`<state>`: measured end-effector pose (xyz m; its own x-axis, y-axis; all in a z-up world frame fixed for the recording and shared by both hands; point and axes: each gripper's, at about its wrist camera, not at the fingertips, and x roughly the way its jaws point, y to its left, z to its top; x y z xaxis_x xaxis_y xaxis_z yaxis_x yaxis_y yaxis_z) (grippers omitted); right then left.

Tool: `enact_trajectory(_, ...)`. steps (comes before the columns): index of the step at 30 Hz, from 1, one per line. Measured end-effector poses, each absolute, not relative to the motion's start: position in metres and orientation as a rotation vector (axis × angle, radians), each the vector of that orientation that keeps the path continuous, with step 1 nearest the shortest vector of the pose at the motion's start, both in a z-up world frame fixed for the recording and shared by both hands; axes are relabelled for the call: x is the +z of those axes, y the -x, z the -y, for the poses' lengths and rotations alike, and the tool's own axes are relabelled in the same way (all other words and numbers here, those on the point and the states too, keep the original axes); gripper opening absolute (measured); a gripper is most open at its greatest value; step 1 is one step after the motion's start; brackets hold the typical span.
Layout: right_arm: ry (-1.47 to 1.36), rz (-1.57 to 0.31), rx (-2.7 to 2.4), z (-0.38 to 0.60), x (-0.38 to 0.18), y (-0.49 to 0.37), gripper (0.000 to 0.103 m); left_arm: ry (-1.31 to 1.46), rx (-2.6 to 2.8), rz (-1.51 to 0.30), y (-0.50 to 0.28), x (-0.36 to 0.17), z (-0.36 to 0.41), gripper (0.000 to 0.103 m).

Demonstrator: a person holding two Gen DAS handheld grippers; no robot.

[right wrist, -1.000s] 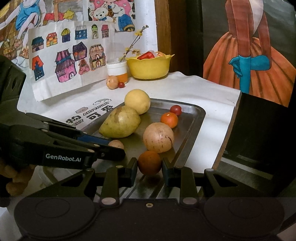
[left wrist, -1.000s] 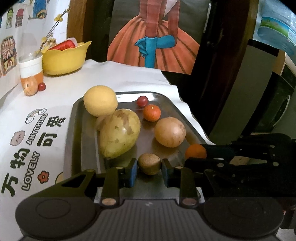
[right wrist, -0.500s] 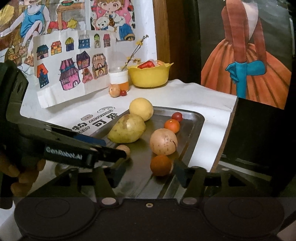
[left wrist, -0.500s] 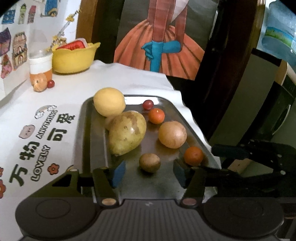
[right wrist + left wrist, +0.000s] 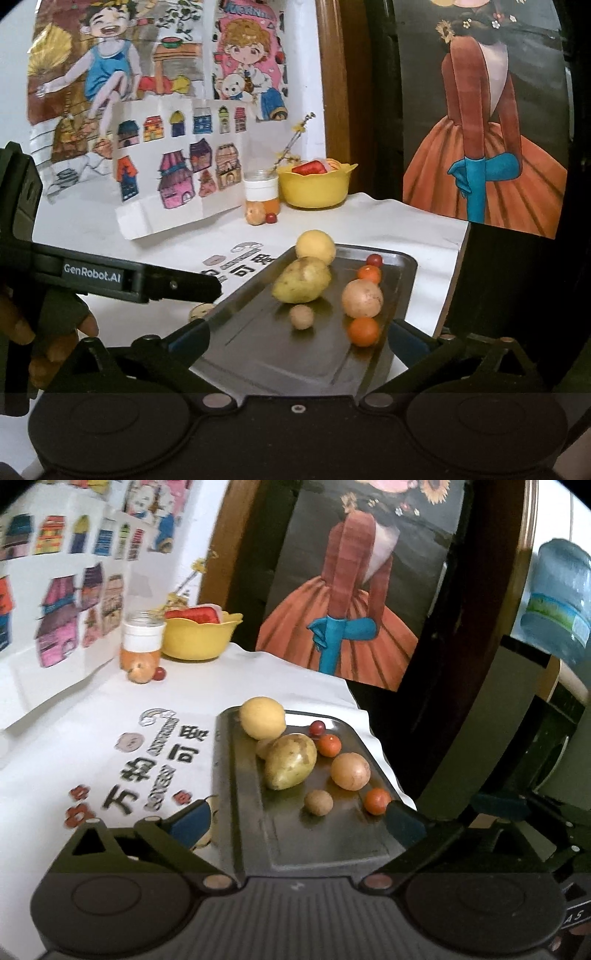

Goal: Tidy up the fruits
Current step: 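Move both open tools away from the tray back toward the jar, then reach the left tool to the spotted tan fruit while the right tool reaches the red cherry tomato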

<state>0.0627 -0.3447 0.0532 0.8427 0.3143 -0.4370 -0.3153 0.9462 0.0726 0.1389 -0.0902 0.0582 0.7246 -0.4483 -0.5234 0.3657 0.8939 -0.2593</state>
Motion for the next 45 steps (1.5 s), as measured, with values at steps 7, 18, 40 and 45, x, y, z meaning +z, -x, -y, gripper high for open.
enact_trajectory(7,-0.004,-0.479,0.321,0.324,0.048,-0.027,0.102,0.121,-0.389,-0.616,-0.103,0.055,0.064,0.103)
enact_trajectory(18,0.017,-0.51,0.32,0.287,0.043,0.015,0.102,0.089,-0.264,-0.652,-0.055,0.038,0.027,0.103)
enact_trajectory(40,0.223,-0.471,0.451,0.227,0.199,-0.03,0.102,0.037,-0.217,-0.608,-0.085,0.149,-0.042,0.103)
enact_trajectory(45,0.279,-0.441,0.42,0.22,0.272,-0.075,0.102,-0.007,-0.191,-0.551,-0.124,0.196,-0.043,0.103)
